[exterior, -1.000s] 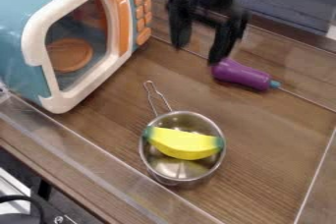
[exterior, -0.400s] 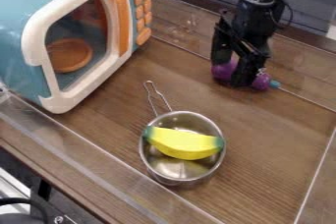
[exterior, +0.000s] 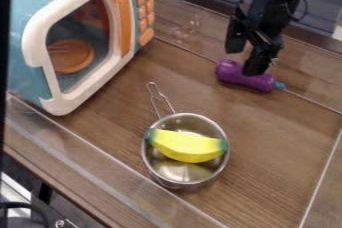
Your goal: Put the eggplant in the silver pot
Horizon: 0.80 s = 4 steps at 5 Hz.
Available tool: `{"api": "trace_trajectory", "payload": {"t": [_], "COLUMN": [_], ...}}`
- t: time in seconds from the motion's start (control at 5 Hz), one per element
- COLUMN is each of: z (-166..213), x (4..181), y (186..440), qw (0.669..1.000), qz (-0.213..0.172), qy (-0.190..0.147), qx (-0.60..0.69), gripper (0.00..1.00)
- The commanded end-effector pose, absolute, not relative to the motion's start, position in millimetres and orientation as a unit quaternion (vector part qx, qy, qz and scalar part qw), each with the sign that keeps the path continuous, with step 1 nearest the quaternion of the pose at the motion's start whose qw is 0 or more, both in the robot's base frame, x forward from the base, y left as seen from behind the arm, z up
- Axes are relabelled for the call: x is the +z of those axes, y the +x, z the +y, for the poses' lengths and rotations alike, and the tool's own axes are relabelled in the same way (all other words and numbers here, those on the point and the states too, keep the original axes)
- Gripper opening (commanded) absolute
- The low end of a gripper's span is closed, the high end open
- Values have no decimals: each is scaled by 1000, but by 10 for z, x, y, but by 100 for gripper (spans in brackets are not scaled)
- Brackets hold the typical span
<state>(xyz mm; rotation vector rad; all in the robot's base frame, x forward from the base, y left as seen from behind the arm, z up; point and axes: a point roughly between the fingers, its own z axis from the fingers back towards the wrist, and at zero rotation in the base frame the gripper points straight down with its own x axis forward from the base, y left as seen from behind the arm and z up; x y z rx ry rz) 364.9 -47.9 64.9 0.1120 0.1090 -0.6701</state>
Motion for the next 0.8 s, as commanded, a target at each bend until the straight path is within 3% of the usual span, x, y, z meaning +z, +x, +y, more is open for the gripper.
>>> {"api": "trace_trajectory", "payload": {"t": [0.0, 0.2, 0.6], "z": [-554, -562, -550], "x": [720, 613, 700], "y": [3744, 3698, 3722], "qw": [915, 888, 869], "qz": [13, 2, -11], "qy": [71, 80, 100], "qx": [-397, -452, -485], "gripper": [100, 100, 100]}}
